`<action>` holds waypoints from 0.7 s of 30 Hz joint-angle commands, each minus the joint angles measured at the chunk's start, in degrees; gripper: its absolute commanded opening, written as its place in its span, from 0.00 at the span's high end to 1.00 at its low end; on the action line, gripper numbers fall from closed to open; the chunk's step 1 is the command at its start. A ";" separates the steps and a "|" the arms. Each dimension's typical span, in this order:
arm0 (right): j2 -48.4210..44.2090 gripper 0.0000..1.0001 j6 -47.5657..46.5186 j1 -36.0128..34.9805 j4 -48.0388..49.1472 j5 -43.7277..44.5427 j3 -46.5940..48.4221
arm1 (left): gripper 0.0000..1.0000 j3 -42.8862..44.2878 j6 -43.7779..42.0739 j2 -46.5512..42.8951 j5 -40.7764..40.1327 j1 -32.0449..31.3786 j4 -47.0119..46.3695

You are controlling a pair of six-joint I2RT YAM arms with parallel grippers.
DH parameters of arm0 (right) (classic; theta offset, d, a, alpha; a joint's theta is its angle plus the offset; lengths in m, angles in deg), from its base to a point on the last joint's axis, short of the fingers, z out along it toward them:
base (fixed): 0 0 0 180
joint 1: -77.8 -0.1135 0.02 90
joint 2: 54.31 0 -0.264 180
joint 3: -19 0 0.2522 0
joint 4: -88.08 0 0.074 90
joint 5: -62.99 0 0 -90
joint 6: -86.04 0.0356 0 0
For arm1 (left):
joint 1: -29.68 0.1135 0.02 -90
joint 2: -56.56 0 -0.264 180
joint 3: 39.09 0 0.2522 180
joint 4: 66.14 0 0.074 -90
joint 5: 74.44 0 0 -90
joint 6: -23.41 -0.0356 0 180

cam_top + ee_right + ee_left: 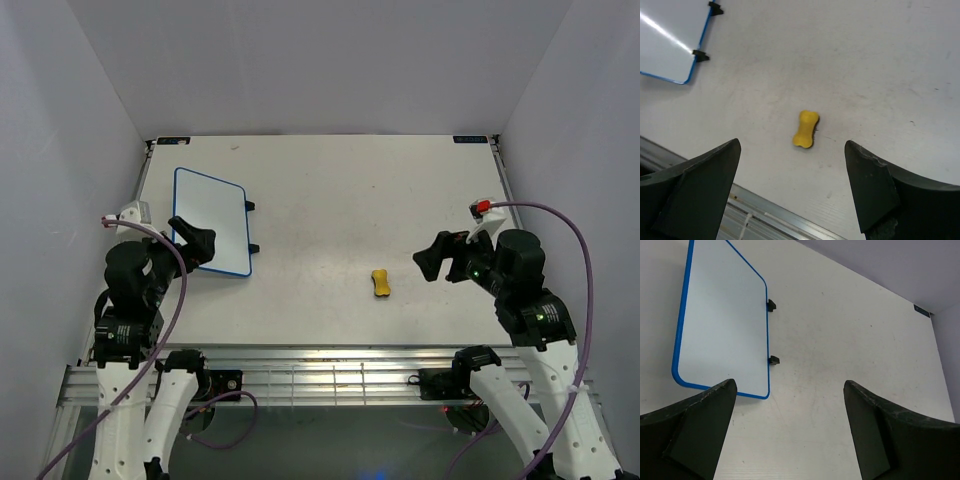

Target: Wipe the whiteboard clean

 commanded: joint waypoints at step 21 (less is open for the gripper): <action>-7.83 0.10 -5.31 -0.24 -11.03 22.00 7.26 | 0.02 6.28 -14.22 -11.65 -14.90 -8.19 9.89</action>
